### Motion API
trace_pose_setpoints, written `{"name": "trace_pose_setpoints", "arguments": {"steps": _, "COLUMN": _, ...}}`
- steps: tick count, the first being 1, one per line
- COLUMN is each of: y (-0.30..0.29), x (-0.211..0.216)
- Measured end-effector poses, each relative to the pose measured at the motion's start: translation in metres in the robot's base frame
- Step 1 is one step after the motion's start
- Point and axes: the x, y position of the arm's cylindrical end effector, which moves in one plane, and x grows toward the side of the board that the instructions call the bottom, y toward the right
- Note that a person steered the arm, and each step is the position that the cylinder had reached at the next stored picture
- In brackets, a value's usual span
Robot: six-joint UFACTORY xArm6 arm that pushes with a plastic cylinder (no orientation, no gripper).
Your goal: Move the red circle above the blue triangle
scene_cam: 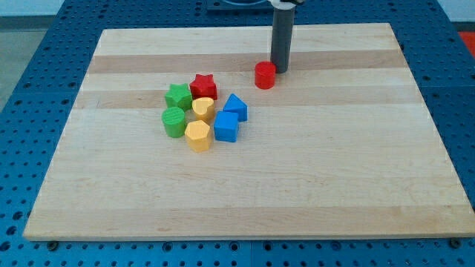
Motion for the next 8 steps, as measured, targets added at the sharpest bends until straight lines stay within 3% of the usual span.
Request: {"name": "trace_pose_setpoints", "arguments": {"steps": 8, "y": -0.029, "x": 0.044}}
